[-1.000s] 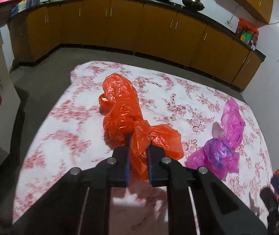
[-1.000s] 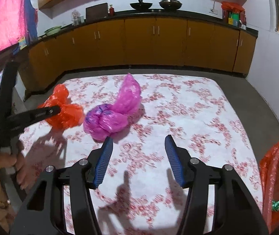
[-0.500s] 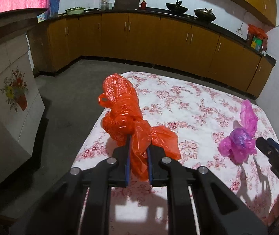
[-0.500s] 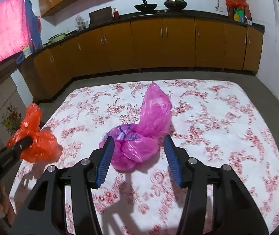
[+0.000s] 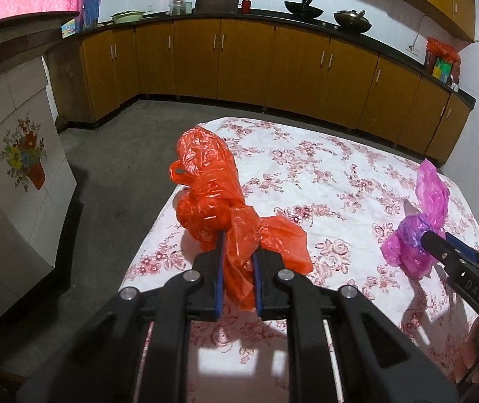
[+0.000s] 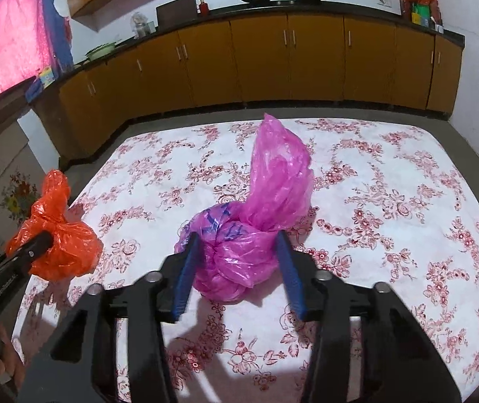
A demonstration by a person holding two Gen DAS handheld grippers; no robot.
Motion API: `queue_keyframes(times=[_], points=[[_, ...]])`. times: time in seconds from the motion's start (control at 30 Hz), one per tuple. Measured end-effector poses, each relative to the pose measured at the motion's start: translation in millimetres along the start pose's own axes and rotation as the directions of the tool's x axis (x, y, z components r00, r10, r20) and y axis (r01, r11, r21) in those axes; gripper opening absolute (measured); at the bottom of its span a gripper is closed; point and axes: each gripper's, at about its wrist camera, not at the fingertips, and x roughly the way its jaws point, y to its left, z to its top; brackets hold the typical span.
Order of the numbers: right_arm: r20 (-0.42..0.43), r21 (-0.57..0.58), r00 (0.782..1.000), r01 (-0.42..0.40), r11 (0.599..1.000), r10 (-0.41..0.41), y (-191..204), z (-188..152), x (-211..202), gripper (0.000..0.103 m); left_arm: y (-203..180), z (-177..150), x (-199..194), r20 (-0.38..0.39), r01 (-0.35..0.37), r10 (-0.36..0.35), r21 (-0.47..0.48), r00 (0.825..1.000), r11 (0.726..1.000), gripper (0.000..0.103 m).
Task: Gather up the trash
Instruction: 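Grasp the orange bag with the left tool while the right tool grasps the pink bag, then lift and carry the orange and pink bags over the red basket with both tools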
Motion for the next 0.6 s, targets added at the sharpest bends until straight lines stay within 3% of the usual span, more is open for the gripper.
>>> queue_keyframes(times=[0.07, 0.17, 0.6], points=[[0.003, 0.003, 1.0, -0.002, 1.0, 0.002, -4, 0, -2, 0.029, 0, 0, 0, -0.003, 0.002, -0.002, 0.001, 1.0, 1.0, 0.015], [-0.002, 0.009, 1.0, -0.01, 1.0, 0.01, -10, 0, -3, 0.024, -1, 0, 1, -0.007, 0.006, -0.006, -0.001, 1.0, 1.0, 0.015], [0.062, -0.042, 0.998, 0.031, 0.999, -0.029, -20, -8, -45, 0.019, -25, 1, -13, -0.002, 0.044, -0.044, 0.035, 0.999, 0.998, 0.015]])
